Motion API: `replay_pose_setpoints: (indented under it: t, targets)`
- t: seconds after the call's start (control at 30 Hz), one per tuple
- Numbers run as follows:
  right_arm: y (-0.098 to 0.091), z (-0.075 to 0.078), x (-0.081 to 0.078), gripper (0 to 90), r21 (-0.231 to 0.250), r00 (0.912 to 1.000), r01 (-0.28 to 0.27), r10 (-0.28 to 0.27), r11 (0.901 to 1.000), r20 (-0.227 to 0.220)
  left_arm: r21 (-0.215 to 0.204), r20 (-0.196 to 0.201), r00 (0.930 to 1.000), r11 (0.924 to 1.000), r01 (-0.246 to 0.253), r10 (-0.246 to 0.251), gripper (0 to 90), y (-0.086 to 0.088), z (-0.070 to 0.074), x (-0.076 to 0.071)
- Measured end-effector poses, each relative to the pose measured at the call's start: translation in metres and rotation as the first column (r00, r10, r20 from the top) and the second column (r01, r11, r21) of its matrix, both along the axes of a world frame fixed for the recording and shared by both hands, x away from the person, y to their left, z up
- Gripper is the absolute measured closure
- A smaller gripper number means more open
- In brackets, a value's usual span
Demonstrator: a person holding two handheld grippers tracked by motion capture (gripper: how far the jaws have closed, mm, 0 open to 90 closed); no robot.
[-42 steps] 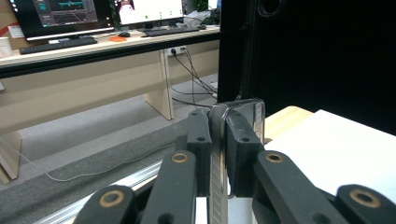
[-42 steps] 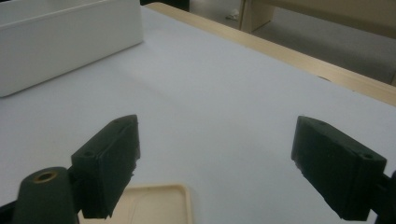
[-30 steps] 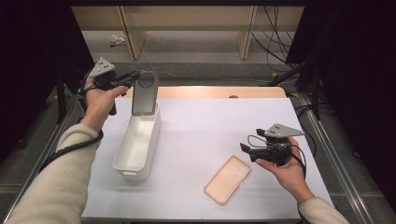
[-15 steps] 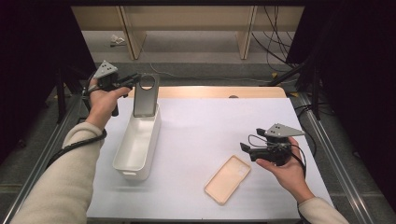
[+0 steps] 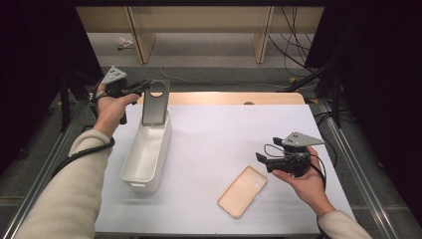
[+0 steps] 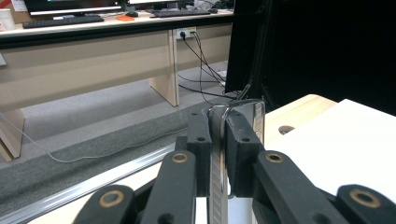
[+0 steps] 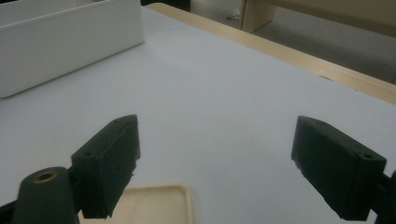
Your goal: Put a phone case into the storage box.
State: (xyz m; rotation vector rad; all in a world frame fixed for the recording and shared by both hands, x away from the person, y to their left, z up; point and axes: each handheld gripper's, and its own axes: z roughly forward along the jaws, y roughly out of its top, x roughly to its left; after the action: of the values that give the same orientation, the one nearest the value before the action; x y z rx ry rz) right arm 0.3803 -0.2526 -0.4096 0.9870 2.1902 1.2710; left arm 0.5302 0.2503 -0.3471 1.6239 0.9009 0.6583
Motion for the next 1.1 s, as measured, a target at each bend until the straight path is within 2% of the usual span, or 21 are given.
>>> replay_pose_setpoints:
  t: [1.1]
  targets:
    - [0.000,-0.001,0.001,16.2,0.004,1.0000,-0.003,0.003,1.0000,-0.003,-0.011,-0.046,0.9987,0.9997,-0.023,0.022,81.1,0.002,-0.023,0.009]
